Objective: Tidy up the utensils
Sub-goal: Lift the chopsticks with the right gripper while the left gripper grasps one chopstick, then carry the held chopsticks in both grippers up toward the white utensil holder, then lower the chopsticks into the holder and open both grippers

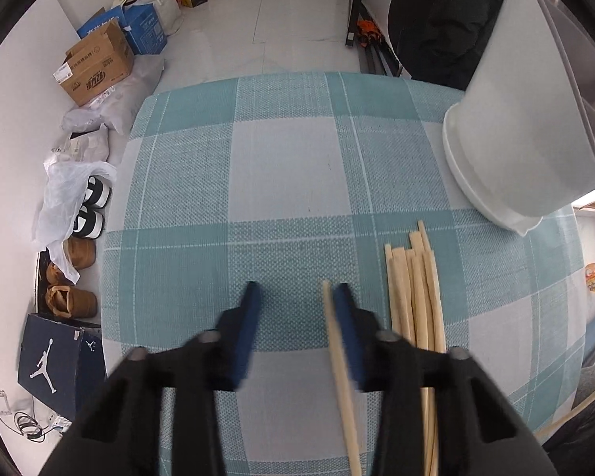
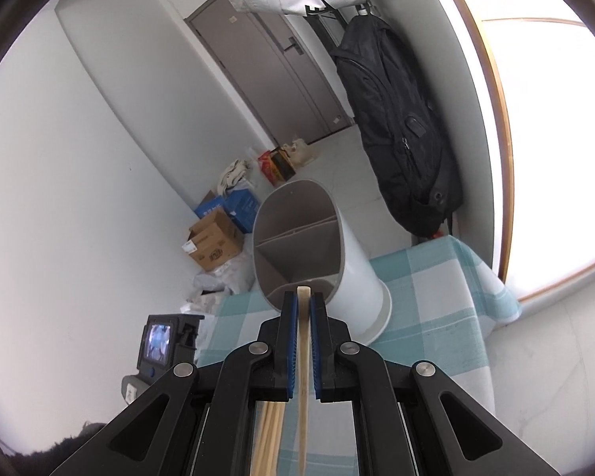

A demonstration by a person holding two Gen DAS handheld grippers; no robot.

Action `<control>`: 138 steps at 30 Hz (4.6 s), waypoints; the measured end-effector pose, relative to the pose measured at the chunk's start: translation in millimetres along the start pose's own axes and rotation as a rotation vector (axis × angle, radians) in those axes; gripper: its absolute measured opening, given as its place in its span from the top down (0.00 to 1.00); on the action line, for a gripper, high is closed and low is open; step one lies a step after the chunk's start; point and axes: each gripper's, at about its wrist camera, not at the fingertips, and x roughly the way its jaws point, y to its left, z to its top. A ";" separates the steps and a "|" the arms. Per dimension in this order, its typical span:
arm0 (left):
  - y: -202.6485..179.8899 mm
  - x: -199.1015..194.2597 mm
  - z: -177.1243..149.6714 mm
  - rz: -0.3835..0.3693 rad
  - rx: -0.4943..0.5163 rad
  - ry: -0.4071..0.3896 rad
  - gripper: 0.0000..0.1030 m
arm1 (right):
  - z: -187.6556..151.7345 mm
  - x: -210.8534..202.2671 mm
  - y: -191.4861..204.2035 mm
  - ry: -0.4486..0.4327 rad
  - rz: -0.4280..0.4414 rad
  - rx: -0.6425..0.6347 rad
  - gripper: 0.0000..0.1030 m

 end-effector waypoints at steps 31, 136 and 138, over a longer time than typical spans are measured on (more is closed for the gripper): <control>-4.7 -6.4 -13.2 0.036 -0.019 -0.011 0.51 | -15.7 0.7 22.1 -0.040 -0.062 -0.090 0.94; -37.5 -154.3 110.8 -0.626 0.145 -0.558 0.97 | 132.1 49.2 21.1 -0.050 0.025 -0.141 0.88; -34.3 -161.1 108.8 -0.609 0.126 -0.548 0.86 | 129.6 39.4 17.8 -0.062 0.026 -0.123 0.82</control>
